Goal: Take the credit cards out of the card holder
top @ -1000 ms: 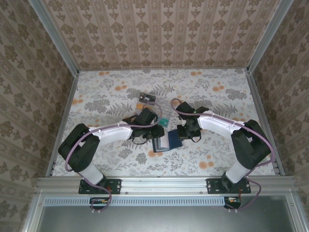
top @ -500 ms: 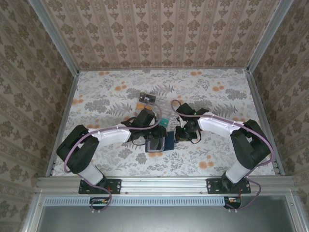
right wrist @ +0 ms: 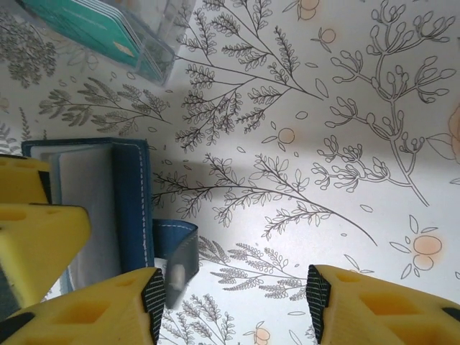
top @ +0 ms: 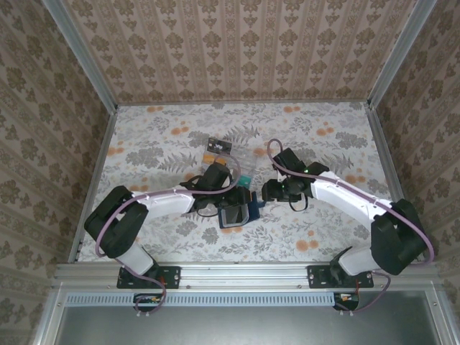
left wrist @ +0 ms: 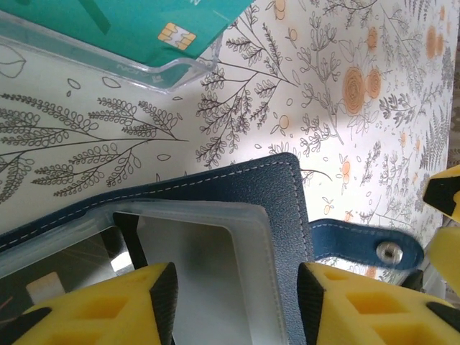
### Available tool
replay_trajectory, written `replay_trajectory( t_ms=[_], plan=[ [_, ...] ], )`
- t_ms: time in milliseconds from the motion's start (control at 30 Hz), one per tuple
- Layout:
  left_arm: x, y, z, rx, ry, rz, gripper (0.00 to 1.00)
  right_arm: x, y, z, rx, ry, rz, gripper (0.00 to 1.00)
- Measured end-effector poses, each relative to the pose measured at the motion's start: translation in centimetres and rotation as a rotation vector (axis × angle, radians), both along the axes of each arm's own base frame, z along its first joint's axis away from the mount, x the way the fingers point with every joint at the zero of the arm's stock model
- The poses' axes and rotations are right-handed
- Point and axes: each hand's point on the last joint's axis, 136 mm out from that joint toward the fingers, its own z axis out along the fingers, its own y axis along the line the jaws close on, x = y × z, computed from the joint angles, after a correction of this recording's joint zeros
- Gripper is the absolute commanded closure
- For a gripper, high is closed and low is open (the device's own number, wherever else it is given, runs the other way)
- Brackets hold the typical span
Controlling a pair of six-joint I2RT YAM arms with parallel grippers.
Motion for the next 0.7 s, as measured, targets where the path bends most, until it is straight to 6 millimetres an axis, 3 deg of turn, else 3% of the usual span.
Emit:
replay_trajectory(
  t_ms=[133, 367, 533, 700],
  plan=[
    [0.2, -0.3, 0.3, -0.024, -0.010, 0.000, 0.38, 0.1, 0.0, 1.8, 0.032, -0.055, -0.005, 0.40],
    [0.4, -0.5, 0.6, -0.063, -0.013, 0.009, 0.36, 0.2, 0.7, 4.6, 0.128, -0.165, 0.009, 0.42],
    [0.7, -1.8, 1.8, -0.150, -0.020, 0.007, 0.42, 0.0, 1.7, 5.1, 0.180, -0.181, 0.035, 0.45],
    [0.9, -2.3, 0.2, -0.159, 0.023, 0.016, 0.51, -0.5, 2.1, 4.6, 0.191, -0.167, 0.046, 0.49]
  ],
)
